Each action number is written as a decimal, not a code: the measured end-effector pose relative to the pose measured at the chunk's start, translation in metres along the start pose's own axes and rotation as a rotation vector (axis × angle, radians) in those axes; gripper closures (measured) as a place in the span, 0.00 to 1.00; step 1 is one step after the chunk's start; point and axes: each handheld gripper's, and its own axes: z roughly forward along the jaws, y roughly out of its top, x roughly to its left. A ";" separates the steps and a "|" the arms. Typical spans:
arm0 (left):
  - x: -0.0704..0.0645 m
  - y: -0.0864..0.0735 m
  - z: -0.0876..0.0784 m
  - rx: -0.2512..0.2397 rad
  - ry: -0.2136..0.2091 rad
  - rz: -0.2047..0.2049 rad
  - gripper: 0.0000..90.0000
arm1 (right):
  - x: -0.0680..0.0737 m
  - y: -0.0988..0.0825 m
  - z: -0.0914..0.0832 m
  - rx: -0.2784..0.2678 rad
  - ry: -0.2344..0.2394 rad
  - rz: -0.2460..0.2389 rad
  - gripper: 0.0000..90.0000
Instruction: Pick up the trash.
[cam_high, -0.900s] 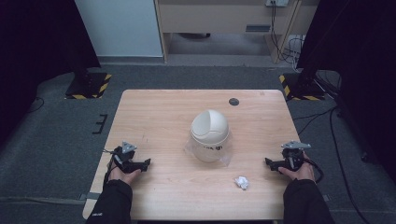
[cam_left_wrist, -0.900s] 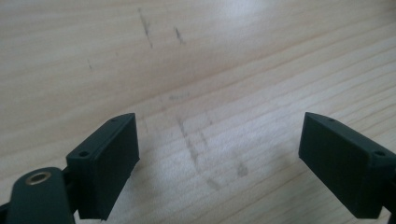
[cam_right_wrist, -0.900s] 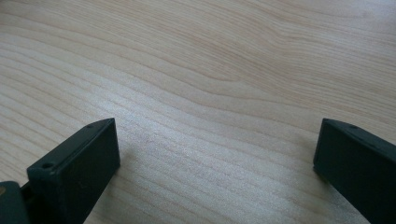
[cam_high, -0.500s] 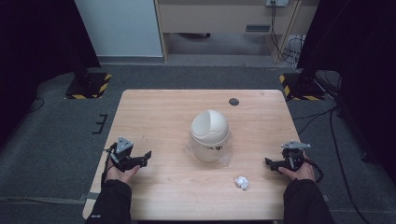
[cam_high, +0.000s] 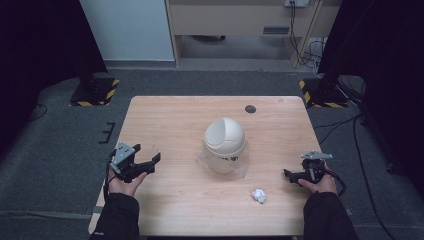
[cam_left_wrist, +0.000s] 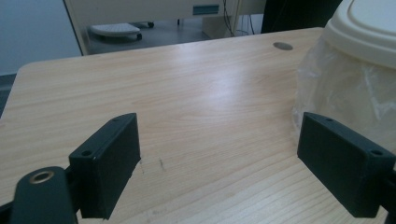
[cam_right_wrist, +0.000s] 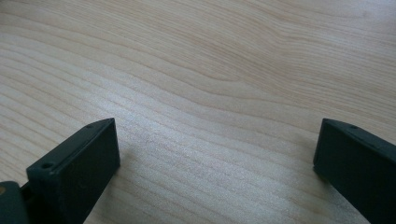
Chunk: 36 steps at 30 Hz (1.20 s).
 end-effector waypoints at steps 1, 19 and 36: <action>-0.002 0.004 -0.002 -0.013 -0.006 0.003 0.14 | 0.000 0.000 0.000 0.000 0.000 0.000 0.01; -0.028 0.033 -0.010 -0.136 -0.097 0.041 0.16 | 0.000 0.000 0.000 0.000 0.001 0.003 0.01; -0.053 0.065 0.004 -0.189 -0.197 0.093 0.16 | 0.000 0.000 0.000 0.000 0.000 0.001 0.01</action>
